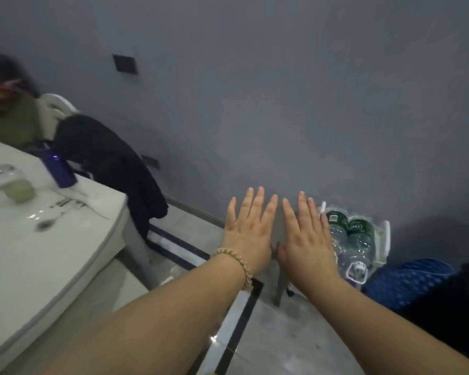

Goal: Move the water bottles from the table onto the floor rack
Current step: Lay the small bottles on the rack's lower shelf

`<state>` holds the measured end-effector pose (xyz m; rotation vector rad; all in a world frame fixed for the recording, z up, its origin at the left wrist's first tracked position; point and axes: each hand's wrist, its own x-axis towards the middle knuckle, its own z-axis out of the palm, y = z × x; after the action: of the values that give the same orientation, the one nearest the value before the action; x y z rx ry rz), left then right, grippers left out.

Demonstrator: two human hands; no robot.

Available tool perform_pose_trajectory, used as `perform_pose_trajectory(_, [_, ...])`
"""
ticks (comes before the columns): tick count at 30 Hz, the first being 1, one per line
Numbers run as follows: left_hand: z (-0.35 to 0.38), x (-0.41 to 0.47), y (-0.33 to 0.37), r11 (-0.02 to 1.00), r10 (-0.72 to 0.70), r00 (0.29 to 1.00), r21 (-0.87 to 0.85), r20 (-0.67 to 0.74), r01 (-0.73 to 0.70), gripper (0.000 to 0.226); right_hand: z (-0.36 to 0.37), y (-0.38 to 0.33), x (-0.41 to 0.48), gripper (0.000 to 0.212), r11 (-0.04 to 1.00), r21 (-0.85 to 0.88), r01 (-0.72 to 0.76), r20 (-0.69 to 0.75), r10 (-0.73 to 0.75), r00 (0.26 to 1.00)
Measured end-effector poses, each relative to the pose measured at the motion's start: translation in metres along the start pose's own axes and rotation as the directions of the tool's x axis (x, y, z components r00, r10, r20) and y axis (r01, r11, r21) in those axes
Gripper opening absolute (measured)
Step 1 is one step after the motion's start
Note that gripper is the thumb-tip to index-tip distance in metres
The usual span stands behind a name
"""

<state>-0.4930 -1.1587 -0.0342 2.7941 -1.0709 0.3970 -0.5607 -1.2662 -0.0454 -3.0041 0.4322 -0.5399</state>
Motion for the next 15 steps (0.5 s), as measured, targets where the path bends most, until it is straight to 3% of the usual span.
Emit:
perform_pose_trajectory(8, [-0.098,-0.125,-0.090,0.968,-0.204,0.969,0.122,-0.141,0.222,0.093,-0.064,-0.144,-0.045,0.092,0.966,0.135,0.222,-0.125,-0.205,0.971])
perform_pose_trajectory(15, [-0.160,-0.254,-0.185,0.902,-0.353,0.913,0.185,-0.203,0.390,0.083,-0.081,-0.300,-0.097,0.086,0.905,0.157,0.395,-0.091,-0.385,0.919])
